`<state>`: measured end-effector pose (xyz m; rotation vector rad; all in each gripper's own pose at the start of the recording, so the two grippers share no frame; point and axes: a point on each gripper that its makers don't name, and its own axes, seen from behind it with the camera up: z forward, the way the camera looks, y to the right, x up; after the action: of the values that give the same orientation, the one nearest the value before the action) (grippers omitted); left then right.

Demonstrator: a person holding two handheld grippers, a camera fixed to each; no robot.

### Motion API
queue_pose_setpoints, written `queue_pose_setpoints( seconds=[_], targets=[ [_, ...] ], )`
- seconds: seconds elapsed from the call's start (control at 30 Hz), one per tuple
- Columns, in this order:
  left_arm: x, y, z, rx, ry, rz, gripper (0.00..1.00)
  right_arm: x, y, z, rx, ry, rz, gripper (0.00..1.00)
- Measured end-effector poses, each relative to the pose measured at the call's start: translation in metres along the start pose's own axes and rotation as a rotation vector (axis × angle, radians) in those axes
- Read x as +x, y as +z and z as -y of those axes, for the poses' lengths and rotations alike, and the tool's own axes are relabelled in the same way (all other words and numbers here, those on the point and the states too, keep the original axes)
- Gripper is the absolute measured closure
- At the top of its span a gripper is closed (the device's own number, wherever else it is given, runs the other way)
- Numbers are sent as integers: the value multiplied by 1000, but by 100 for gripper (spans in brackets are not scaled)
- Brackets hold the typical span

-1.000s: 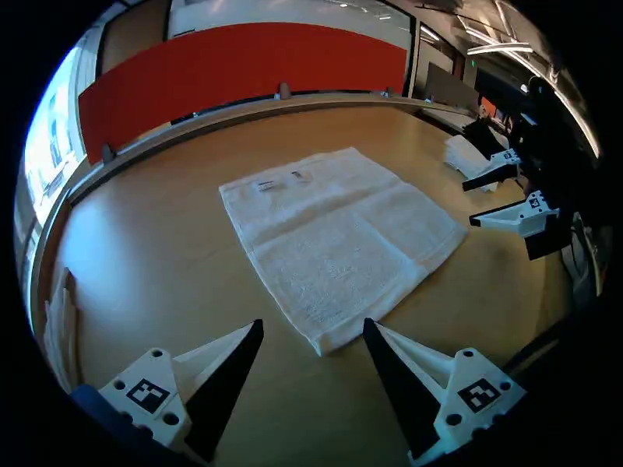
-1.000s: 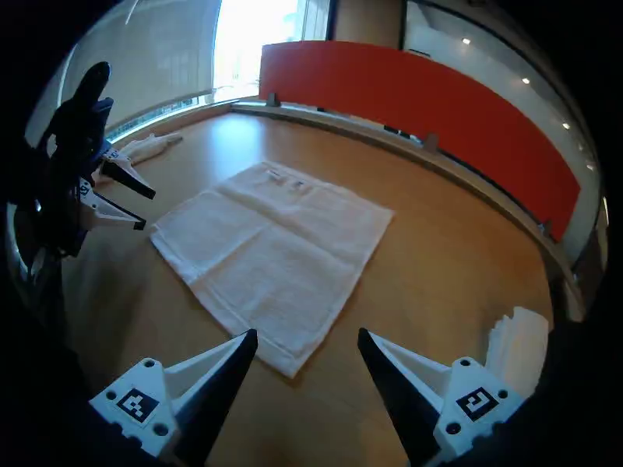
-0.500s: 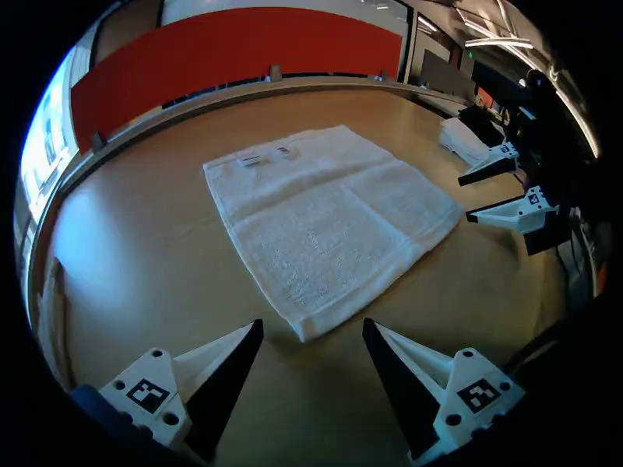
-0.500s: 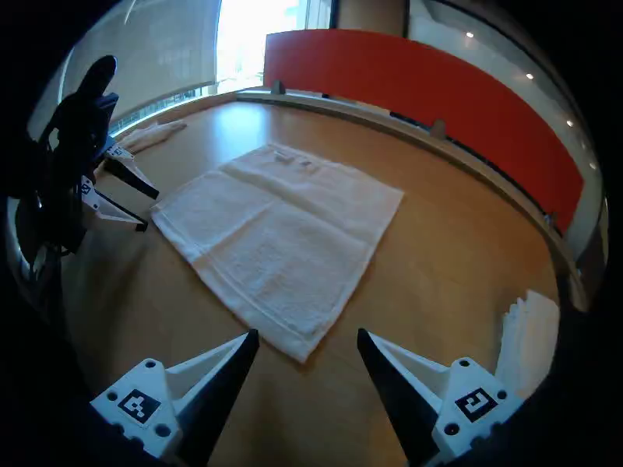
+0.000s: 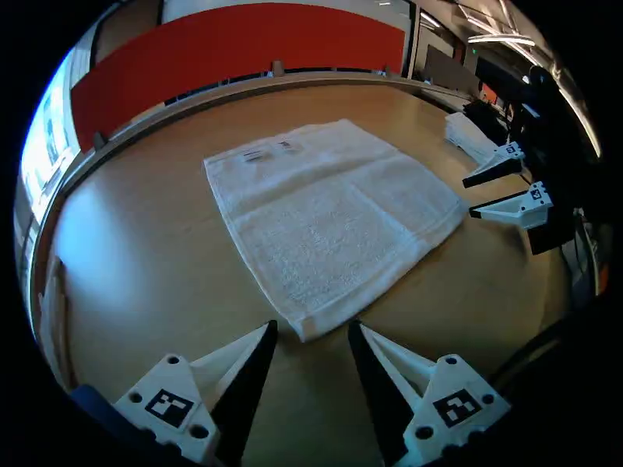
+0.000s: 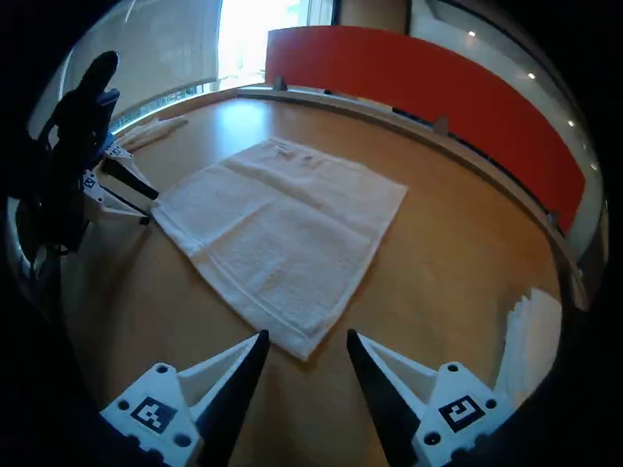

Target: Fold towel

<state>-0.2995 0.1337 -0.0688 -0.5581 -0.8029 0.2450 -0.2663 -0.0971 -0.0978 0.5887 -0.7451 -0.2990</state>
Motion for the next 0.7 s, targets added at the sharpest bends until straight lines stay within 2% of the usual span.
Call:
queue_pose_setpoints(
  seconds=[0.13, 0.2, 0.33, 0.57, 0.7],
  targets=[
    [0, 0, 4, 9, -13, 9, 47, 0, 2, 1, 1, 2, 4, 25],
    [0, 0, 6, 12, -18, 11, 49, 0, 2, 1, 2, 4, 5, 28],
    [-1, 2, 12, 35, -17, 16, 76, 0, 2, 3, 7, 9, 7, 30],
    [-1, 1, 14, 52, -6, 17, 77, 0, 3, 6, 14, 18, 10, 36],
    [-1, 1, 14, 48, -11, 18, 77, -3, 5, 7, 16, 19, 17, 44]
  ],
)
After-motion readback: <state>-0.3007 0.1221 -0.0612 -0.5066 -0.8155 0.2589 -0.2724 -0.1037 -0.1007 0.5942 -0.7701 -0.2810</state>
